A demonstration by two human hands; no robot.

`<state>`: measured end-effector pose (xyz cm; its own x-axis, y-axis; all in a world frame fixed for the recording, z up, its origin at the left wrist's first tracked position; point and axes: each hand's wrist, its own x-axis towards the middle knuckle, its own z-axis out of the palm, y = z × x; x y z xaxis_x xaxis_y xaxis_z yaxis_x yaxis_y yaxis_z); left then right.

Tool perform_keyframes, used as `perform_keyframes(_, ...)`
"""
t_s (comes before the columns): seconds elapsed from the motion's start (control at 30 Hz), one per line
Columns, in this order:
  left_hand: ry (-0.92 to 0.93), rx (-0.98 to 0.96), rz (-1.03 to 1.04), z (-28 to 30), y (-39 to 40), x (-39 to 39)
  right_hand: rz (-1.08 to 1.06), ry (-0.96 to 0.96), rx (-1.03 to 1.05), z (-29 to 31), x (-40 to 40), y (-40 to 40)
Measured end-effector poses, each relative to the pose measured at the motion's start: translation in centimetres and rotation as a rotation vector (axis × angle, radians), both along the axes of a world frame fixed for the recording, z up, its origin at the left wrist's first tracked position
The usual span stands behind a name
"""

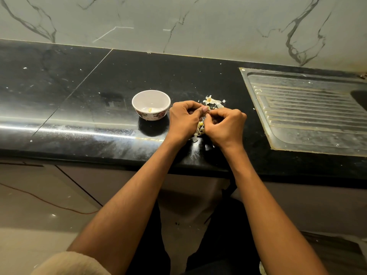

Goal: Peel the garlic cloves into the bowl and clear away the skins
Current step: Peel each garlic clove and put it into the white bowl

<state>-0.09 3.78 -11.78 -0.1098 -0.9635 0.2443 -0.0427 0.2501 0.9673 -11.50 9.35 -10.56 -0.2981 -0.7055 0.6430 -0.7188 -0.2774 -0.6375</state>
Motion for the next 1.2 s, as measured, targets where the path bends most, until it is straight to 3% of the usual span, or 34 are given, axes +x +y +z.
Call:
perform_keyframes(0.2, 0.0, -0.021, -0.008, 0.23, 0.24, 0.07, -0.012, 0.019, 0.017, -0.09, -0.14, -0.16)
perform_keyframes(0.47, 0.034, -0.006, 0.008, 0.18, -0.04, 0.1, 0.055, -0.25, 0.11, -0.11, -0.58, -0.44)
perform_keyframes(0.97, -0.08, -0.079, 0.035, 0.19, 0.22, -0.09, 0.023, -0.155, 0.096, 0.07, -0.04, -0.11)
perform_keyframes(1.2, 0.003, -0.098, -0.057, 0.01, -0.08, 0.04, 0.059, -0.413, 0.15, -0.11, -0.57, -0.5)
